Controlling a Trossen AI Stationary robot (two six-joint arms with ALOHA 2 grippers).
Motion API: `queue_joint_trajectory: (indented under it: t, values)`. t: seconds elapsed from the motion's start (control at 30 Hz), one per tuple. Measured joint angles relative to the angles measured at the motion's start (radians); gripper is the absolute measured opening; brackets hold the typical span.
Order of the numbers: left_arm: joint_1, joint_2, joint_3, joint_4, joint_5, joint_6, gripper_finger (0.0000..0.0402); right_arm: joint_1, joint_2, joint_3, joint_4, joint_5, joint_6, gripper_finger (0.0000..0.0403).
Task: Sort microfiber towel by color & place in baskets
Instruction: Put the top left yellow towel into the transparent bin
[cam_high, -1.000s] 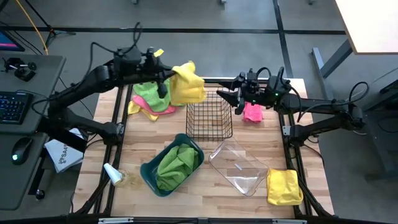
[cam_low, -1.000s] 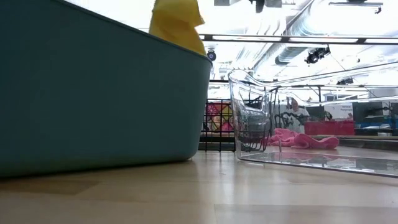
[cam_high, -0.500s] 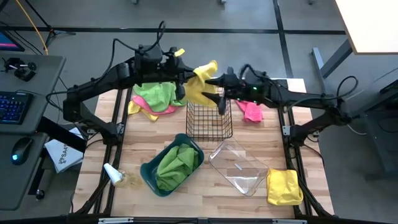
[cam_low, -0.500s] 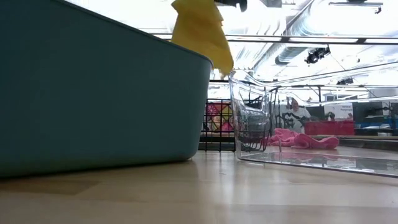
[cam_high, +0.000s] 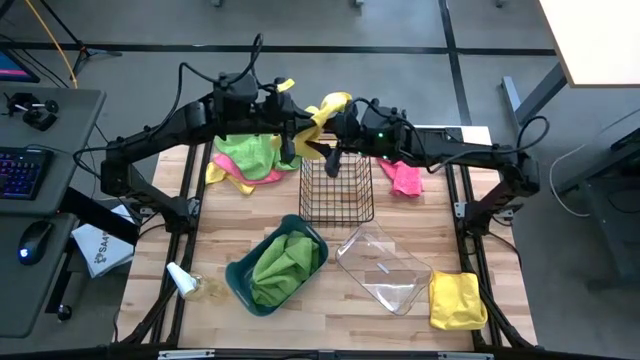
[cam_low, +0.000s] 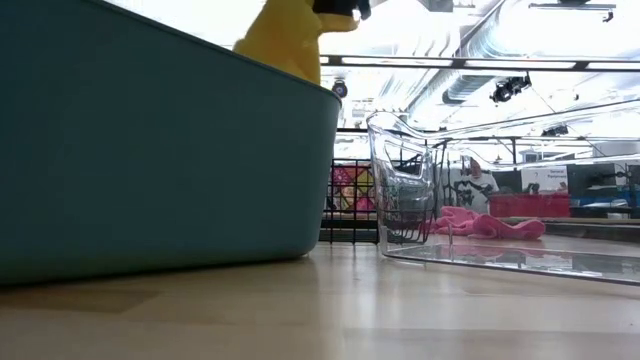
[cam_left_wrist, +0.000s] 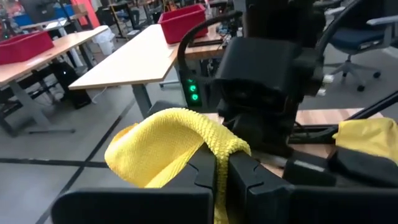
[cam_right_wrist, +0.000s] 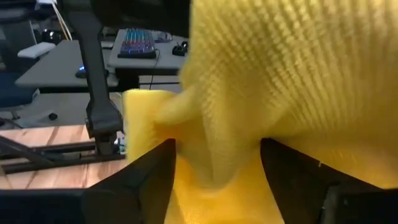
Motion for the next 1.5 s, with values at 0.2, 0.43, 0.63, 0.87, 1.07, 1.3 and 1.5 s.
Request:
queue_joint_trajectory:
  t: [0.2, 0.43, 0.63, 0.87, 1.07, 1.3, 1.5]
  values:
    - [-0.011, 0.0, 0.0, 0.053, 0.002, -0.001, 0.0, 0.016, 0.005, 0.002, 0.062, 0.008, 0.008, 0.0065]
    - [-0.003, -0.013, 0.0, 0.044, -0.078, 0.0, 0.0026, 0.021, -0.009, 0.035, -0.001, 0.007, 0.008, 0.0004]
    - [0.049, -0.087, -0.001, -0.093, -0.213, -0.005, 0.0088, 0.016, -0.11, 0.043, -0.204, 0.008, 0.008, 0.0002]
    - [0.132, -0.171, -0.045, -0.189, -0.184, -0.07, 0.014, 0.052, -0.316, 0.043, -0.503, -0.063, 0.072, 0.0001]
    - [0.191, -0.194, -0.1, -0.14, -0.07, -0.089, 0.0147, 0.132, -0.5, 0.044, -0.559, -0.386, 0.364, 0.0]
    - [0.226, -0.175, -0.125, -0.003, -0.018, -0.104, 0.0147, 0.325, -0.538, 0.044, -0.564, -0.344, 0.535, 0.0]
    - [0.226, -0.17, -0.125, 0.038, -0.016, -0.088, 0.0147, 0.44, -0.479, -0.035, -0.656, -0.235, 0.598, 0.0]
